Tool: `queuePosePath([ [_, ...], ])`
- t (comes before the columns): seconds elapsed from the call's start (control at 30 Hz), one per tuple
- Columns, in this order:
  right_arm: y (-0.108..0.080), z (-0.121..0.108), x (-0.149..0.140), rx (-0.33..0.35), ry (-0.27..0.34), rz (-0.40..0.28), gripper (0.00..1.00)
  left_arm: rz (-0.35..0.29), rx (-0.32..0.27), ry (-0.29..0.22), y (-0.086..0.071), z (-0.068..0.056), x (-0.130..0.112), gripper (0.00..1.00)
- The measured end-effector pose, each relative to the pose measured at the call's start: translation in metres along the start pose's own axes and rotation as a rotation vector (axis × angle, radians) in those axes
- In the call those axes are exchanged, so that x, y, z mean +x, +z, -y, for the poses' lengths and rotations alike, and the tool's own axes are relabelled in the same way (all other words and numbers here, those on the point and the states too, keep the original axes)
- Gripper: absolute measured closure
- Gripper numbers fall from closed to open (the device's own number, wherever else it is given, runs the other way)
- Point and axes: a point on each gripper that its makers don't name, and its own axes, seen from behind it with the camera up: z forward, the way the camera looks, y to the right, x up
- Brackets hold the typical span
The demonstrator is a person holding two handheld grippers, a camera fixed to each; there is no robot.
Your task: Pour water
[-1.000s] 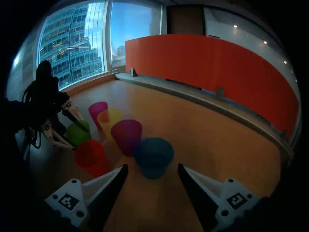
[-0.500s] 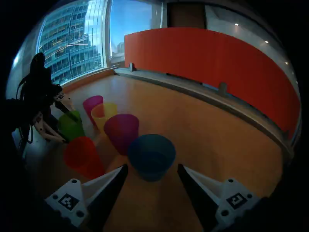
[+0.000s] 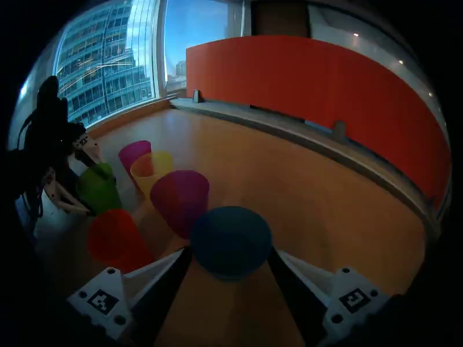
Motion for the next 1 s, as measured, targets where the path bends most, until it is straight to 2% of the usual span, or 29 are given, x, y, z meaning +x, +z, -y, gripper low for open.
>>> queuePosePath([
  [0.23, 0.006, -0.001, 0.002, -0.010, 0.006, 0.002, 0.02, -0.003, 0.004, 0.000, -0.002, 0.001, 0.000, 0.18],
  [0.3, 0.007, -0.003, 0.001, -0.017, 0.006, 0.005, 0.09, -0.004, 0.005, 0.000, -0.003, 0.002, 0.000, 0.18],
  [0.33, 0.007, -0.003, 0.001, -0.018, 0.006, 0.006, 0.09, -0.004, 0.006, 0.000, -0.003, 0.002, 0.000, 0.18],
  [0.8, 0.005, -0.003, 0.000, -0.028, 0.020, -0.005, 0.11, -0.018, 0.016, -0.005, -0.007, 0.003, 0.004, 0.18],
  [1.0, -0.002, -0.004, 0.001, -0.036, 0.019, -0.020, 0.11, -0.035, 0.019, -0.014, -0.011, 0.003, 0.008, 0.18],
])
